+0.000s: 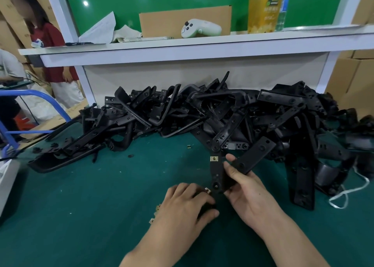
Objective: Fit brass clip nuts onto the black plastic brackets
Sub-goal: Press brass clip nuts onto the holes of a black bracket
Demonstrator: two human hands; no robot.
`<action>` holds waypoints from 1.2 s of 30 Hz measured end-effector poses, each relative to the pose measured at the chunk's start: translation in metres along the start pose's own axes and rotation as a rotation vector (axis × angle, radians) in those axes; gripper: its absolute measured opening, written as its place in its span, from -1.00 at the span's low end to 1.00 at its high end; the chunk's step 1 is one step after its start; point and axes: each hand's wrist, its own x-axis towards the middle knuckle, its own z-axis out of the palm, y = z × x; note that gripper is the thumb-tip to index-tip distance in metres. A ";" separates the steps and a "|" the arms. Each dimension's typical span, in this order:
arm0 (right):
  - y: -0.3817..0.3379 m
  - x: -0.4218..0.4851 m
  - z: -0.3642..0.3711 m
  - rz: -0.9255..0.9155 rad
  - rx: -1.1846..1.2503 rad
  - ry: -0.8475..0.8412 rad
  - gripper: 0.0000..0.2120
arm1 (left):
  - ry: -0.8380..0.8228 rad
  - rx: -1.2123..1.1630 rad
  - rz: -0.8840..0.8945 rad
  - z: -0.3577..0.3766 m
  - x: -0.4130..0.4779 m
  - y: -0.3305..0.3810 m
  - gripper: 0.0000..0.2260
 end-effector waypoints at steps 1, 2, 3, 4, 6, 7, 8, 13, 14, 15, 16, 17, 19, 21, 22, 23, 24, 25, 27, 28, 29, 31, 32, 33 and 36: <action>0.000 0.000 0.000 -0.002 0.000 0.002 -0.63 | 0.008 -0.013 0.014 0.001 0.000 0.001 -0.59; 0.000 0.000 0.000 -0.005 -0.002 0.003 -0.63 | 0.026 -0.039 0.025 0.001 0.000 0.002 -0.62; 0.000 0.000 0.000 -0.006 -0.005 0.005 -0.63 | 0.059 -0.091 0.028 0.001 0.000 0.002 -0.67; -0.001 0.000 0.000 -0.005 -0.010 0.005 -0.62 | 0.114 -0.183 0.000 -0.001 0.000 0.003 -0.74; -0.001 -0.001 0.001 -0.003 -0.016 0.000 -0.61 | 0.225 -0.487 -0.159 -0.008 0.001 0.006 -0.88; -0.001 -0.002 0.001 -0.001 -0.016 -0.003 -0.60 | 0.257 -0.666 -0.234 -0.011 0.002 0.006 -0.90; -0.001 -0.003 0.001 0.002 -0.014 -0.006 -0.59 | 0.283 -0.815 -0.280 -0.014 0.002 0.005 -0.88; -0.002 -0.003 0.001 0.009 -0.007 -0.014 -0.60 | 0.347 -1.155 -0.316 -0.027 0.002 0.004 -0.83; -0.003 -0.004 0.001 0.010 -0.008 -0.017 -0.61 | 0.342 -1.171 -0.304 -0.028 0.002 0.005 -0.80; -0.003 -0.004 0.001 0.011 -0.011 -0.018 -0.61 | 0.334 -1.174 -0.295 -0.028 0.002 0.006 -0.79; -0.002 -0.004 0.000 0.010 -0.017 -0.018 -0.60 | 0.325 -1.176 -0.290 -0.029 0.002 0.007 -0.79; -0.002 -0.004 0.000 0.010 -0.024 -0.017 -0.60 | 0.318 -1.175 -0.289 -0.028 0.002 0.008 -0.79; -0.002 -0.004 0.000 0.007 -0.030 -0.015 -0.59 | 0.316 -1.176 -0.290 -0.029 0.002 0.008 -0.81; -0.002 -0.004 0.000 0.004 -0.030 -0.013 -0.59 | 0.326 -1.156 -0.285 -0.028 0.002 0.008 -0.82; -0.002 -0.003 0.000 0.004 -0.031 -0.013 -0.59 | 0.334 -1.150 -0.279 -0.029 0.002 0.008 -0.82; -0.002 -0.003 0.000 0.004 -0.031 -0.014 -0.59 | 0.337 -1.155 -0.272 -0.030 0.002 0.008 -0.82; -0.002 -0.003 0.000 0.005 -0.031 -0.015 -0.58 | 0.335 -1.163 -0.265 -0.030 0.001 0.008 -0.82; -0.002 -0.003 0.000 0.005 -0.030 -0.014 -0.58 | 0.328 -1.169 -0.258 -0.030 0.001 0.008 -0.81; -0.002 -0.003 0.000 0.005 -0.027 -0.013 -0.59 | 0.299 -1.179 -0.245 -0.030 0.000 0.008 -0.81; -0.002 -0.003 -0.001 0.005 -0.029 -0.013 -0.59 | 0.281 -1.175 -0.241 -0.030 0.000 0.007 -0.79; -0.002 -0.003 0.000 0.004 -0.034 -0.014 -0.59 | 0.265 -1.161 -0.238 -0.029 0.000 0.007 -0.77; -0.002 -0.004 0.000 0.000 -0.040 -0.013 -0.58 | 0.248 -1.137 -0.236 -0.029 0.000 0.007 -0.72; -0.002 -0.004 0.000 -0.001 -0.041 -0.014 -0.58 | 0.245 -1.131 -0.235 -0.029 0.000 0.008 -0.71; -0.002 -0.004 0.000 -0.002 -0.042 -0.015 -0.58 | 0.245 -1.125 -0.234 -0.028 0.000 0.008 -0.70; -0.002 -0.004 0.000 -0.002 -0.051 -0.018 -0.57 | 0.247 -1.105 -0.223 -0.027 0.001 0.006 -0.67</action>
